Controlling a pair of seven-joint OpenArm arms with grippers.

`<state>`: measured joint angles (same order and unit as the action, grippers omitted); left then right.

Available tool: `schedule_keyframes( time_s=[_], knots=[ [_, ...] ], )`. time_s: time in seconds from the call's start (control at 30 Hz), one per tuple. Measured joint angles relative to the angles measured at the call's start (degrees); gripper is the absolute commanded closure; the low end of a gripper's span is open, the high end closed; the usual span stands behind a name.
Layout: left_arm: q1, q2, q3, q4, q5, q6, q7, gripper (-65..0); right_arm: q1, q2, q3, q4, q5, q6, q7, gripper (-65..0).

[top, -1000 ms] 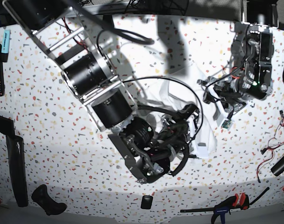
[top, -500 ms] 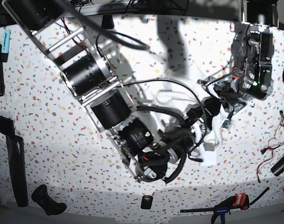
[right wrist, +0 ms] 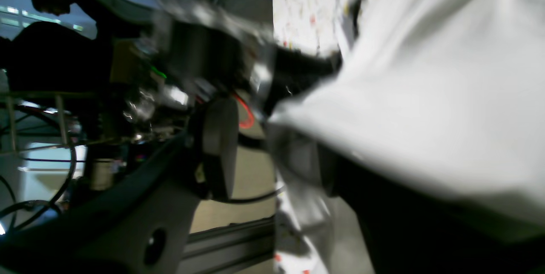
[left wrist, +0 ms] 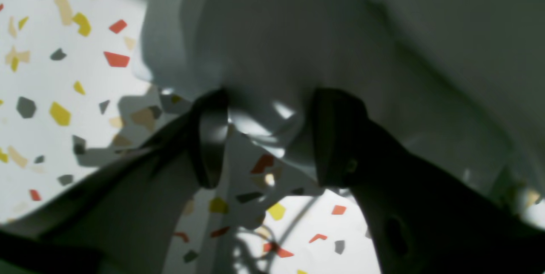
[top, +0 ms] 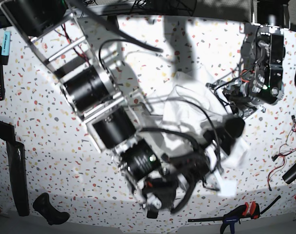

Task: Fold the T-shirt properly
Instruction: 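Carry the lifted end with the right gripper over onto the left gripper's fold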

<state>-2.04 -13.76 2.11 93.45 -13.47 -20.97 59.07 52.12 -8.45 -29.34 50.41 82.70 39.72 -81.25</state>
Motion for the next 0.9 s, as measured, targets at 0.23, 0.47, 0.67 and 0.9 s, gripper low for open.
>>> schedule_keyframes(
  time_s=[0.23, 0.47, 0.67, 0.9],
  knots=[
    [-0.17, 0.0, 0.11, 0.0, 3.21, -0.15, 0.0, -30.5, 4.31, -0.35, 12.5, 6.08, 0.63, 0.02, 0.04, -28.9],
    [-0.85, 0.02, 0.11, 0.04, 3.17, -0.13, 1.97, -30.5, 5.62, -0.37, 33.99, 6.67, -20.46, 0.02, 0.63, -28.9],
    [-3.61, 0.13, 0.13, 0.15, 3.58, -0.13, 4.39, -30.5, 1.03, 0.81, 39.85, 6.47, -39.69, 0.02, 1.18, -28.8],
    [-6.73, 0.07, 0.15, 0.31, 9.01, -0.17, 4.52, -30.5, -4.37, 3.82, 38.42, 6.47, -40.54, 0.02, 1.68, -28.8]
  ],
)
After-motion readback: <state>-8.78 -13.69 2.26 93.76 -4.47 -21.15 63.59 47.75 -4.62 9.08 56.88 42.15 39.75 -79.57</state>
